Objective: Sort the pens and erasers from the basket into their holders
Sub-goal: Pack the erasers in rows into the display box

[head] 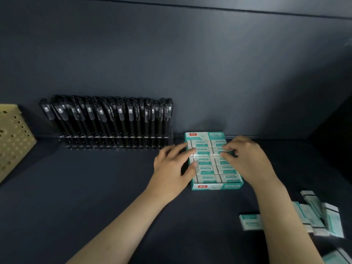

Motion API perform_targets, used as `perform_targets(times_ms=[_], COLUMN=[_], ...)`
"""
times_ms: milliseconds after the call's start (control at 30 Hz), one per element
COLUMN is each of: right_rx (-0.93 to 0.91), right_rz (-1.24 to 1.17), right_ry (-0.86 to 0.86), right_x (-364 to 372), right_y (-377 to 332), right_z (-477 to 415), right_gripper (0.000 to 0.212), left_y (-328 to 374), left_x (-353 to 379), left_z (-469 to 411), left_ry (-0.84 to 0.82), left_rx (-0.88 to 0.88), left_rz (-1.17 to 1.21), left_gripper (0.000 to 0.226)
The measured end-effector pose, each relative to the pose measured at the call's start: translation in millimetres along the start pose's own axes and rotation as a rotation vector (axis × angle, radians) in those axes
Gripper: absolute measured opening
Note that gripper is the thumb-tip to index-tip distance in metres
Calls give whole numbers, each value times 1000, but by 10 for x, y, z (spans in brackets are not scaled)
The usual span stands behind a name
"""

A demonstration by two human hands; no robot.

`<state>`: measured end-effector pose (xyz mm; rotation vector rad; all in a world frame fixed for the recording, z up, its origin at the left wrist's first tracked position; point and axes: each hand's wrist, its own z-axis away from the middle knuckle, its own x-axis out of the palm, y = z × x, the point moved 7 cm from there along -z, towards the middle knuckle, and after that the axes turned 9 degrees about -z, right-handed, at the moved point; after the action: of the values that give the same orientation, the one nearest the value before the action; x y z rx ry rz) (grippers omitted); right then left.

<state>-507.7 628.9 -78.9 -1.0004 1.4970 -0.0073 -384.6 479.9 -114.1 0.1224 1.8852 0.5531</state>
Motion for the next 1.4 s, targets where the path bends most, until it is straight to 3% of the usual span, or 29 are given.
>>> perform_targets(times_ms=[167,300,400,567,833,1033,1267,1400], right_rx=[152,212,305,426,439,418,249,237], right_rz=[-288,-303,-254,-152,-96,-225,-493,-575], right_ry=[-121,-153,-216,-296,-196,-213,-21,-56], right_x=[-265,-630,-791,-839,-782,-652,-659,-555], right_y=[166,382,581,833,866,738,456,399], right_z=[121,478,750,1066,1154,1100,940,894], right_gripper=[34,24,15,19,20,14,16,17], left_y=[92,424,769,1171,1096,882,407,236], left_x=[-132,-205,-67,324,267,-9,-331,-405], left_z=[53,214,365,563,547,485,315,228], left_ry=[164,255,198,0,53,206,353,374], left_rx=[96,252,364,558,501,389,216,151], left_rz=[58,95,112,-88,-26,31,77,100], left_gripper=[43,33,34,58,42,37,39,44])
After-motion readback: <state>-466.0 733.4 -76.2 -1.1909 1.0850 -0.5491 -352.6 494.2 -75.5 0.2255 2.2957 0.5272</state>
